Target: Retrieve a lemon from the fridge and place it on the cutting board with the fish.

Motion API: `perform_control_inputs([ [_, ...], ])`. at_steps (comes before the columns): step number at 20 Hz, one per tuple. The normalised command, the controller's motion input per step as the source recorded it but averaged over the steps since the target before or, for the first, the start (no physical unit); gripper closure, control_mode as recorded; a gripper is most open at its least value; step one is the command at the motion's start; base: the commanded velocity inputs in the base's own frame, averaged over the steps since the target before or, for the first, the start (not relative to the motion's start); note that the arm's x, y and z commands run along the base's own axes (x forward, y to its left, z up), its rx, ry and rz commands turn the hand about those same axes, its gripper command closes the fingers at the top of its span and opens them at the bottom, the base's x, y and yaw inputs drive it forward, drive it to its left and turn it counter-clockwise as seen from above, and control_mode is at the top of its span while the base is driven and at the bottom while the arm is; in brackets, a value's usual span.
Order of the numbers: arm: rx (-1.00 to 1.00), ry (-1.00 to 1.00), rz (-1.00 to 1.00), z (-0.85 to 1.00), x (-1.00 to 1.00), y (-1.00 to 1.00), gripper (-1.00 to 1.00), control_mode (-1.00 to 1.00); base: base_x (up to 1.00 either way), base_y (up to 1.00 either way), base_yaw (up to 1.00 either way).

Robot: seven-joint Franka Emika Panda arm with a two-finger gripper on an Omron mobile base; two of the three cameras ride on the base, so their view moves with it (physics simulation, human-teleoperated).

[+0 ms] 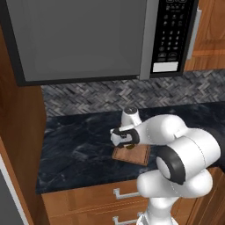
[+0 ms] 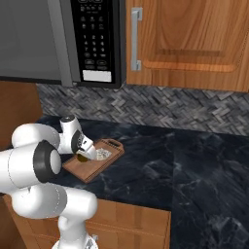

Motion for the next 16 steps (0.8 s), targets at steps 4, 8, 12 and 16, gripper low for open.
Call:
perform_control_inputs([
  [4,0.05,0.0,0.0,-0.31,0.0,-0.01,1.0,-1.0,0.0,0.0,0.0],
  [8,0.05,0.0,0.0,-0.28,0.0,0.0,-1.0,-1.0,0.0,0.0,0.0],
  [12,0.04,0.0,0.0,-0.25,0.0,0.0,-1.0,-1.0,0.0,0.0,0.0],
  [16,0.01,0.0,0.0,-0.07,0.0,0.0,-1.0,-1.0,0.0,0.0,0.0],
])
